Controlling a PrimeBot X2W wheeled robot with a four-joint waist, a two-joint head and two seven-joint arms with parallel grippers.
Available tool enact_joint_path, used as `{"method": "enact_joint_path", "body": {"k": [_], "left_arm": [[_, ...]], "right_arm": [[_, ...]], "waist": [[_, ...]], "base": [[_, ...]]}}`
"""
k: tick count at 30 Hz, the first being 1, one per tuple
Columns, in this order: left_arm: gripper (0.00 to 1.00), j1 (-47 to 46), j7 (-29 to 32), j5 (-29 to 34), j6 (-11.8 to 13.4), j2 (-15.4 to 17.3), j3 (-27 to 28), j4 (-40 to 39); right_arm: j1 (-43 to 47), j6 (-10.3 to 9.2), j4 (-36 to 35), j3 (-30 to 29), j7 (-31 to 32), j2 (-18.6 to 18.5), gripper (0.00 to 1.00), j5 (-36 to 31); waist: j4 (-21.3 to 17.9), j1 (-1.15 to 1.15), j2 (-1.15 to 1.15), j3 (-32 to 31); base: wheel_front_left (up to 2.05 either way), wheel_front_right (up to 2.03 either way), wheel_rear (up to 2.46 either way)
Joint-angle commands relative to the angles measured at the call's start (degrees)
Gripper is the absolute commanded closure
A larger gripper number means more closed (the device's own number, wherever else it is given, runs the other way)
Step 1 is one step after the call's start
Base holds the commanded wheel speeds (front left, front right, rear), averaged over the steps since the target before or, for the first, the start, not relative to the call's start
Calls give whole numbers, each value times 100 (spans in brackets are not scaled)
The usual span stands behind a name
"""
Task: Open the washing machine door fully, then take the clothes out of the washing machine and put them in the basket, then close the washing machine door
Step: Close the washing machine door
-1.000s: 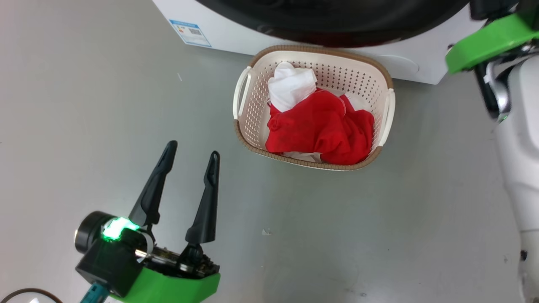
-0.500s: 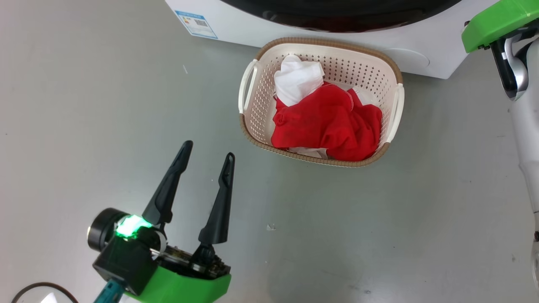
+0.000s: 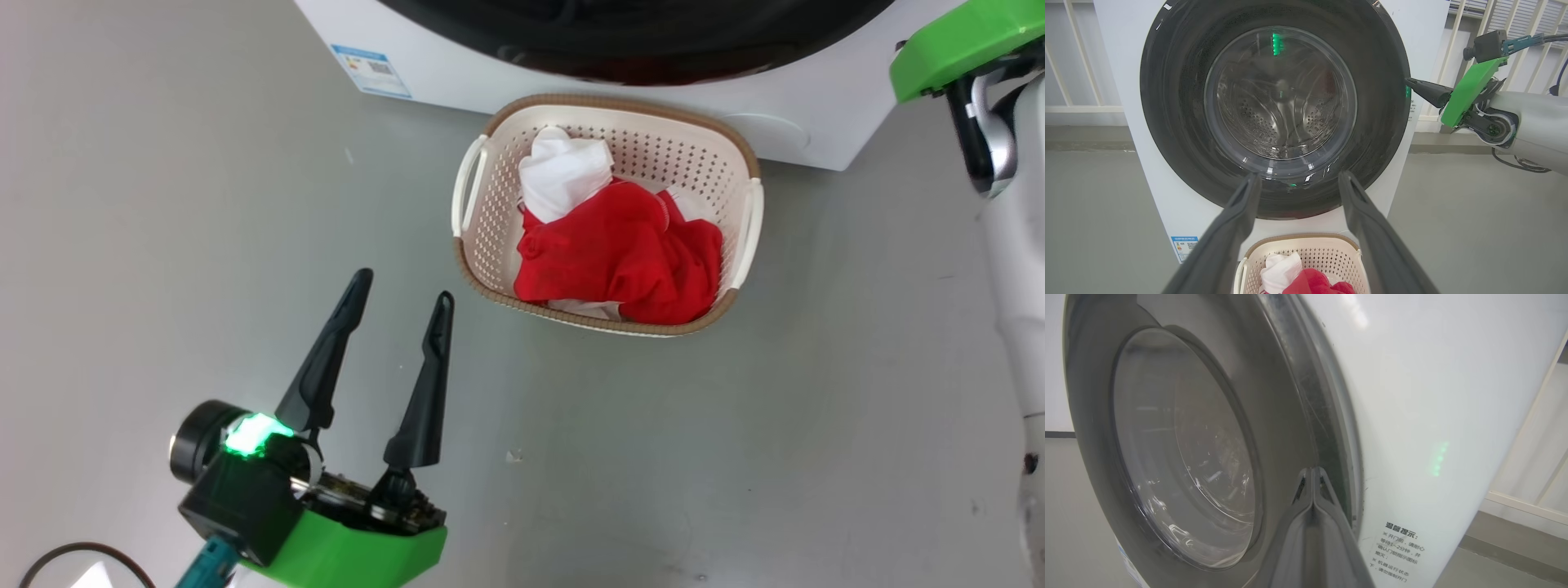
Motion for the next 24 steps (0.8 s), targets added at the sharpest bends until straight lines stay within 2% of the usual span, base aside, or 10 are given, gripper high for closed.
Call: {"method": "enact_joint_path", "body": {"k": [1,5,6,7,8,9,11,12,16,24], "left_arm": [[0,6,-28,-93,55,62,212,-114],[0,46,-28,-261,136,62,273,-41],[0,48,-28,-254,153,62,287,-31],[0,56,-28,-245,166,62,298,-17],[0,56,-28,-245,166,62,298,-17],[0,66,-28,-230,180,62,306,4],[0,94,-28,-256,212,62,329,44],[0,115,-28,-295,218,62,337,78],[0,161,-28,-249,269,62,417,166],[0,311,-28,-65,332,62,567,319]], "right_arm": [[157,-11,-181,34,7,167,100,18],[482,-11,-288,138,7,385,100,114],[579,-11,-312,193,7,434,89,147],[674,-11,-351,249,7,479,71,173],[674,-11,-351,249,7,479,71,173],[770,-11,-384,326,7,517,52,185],[975,-11,-487,501,7,593,3,202],[1086,-11,-528,629,7,627,0,198],[1556,-11,-752,946,7,718,0,140],[2556,-11,-1329,1124,7,789,0,140]], "waist": [[-81,0,0,-69],[-254,0,0,-209],[-303,0,0,-247],[-358,0,0,-283],[-358,0,0,-283],[-415,0,0,-319],[-544,0,0,-393],[-609,0,0,-429],[-868,0,0,-585],[-1345,0,0,-953]], "base": [[0,0,0],[0,0,0],[0,0,0],[0,0,0],[0,0,0],[0,0,0],[0,0,0],[0,0,0],[0,0,0],[0,0,0]]}}
